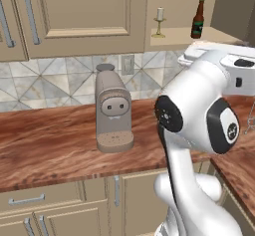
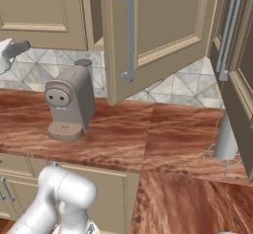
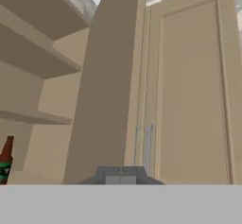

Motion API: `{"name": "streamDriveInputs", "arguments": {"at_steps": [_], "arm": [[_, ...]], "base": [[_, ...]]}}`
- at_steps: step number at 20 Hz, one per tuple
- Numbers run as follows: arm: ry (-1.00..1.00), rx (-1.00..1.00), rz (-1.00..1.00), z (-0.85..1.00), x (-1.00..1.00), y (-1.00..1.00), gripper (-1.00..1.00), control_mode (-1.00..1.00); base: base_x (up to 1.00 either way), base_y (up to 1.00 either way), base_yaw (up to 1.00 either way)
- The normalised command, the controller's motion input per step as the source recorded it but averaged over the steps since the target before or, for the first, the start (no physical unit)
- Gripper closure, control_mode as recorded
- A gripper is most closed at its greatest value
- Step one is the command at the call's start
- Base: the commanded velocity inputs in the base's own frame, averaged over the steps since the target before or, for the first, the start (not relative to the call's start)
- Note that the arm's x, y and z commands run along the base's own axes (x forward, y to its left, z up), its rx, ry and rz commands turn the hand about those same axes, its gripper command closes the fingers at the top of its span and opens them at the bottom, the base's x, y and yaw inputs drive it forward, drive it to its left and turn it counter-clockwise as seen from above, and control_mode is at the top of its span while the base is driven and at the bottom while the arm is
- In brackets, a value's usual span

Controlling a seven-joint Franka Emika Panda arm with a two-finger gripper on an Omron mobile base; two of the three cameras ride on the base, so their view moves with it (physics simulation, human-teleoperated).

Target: Get the candle and the beer from the cabinet and move them to the dining counter.

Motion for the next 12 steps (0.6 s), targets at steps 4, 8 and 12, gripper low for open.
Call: {"name": "streamDriveInputs", "arguments": {"at_steps": [4, 8, 12], "arm": [[0.05, 0.09, -0.41, 0.0, 0.85, -0.03, 1.0, -1.0], [0.02, 0.18, -0.33, -0.05, 0.71, -0.46, 1.0, -1.0], [0.0, 0.18, -0.22, -0.33, 0.43, -0.76, 1.0, -1.0]], "base": [[0.0, 0.0, 0.0], [0.0, 0.0, 0.0], [0.0, 0.0, 0.0]]}}
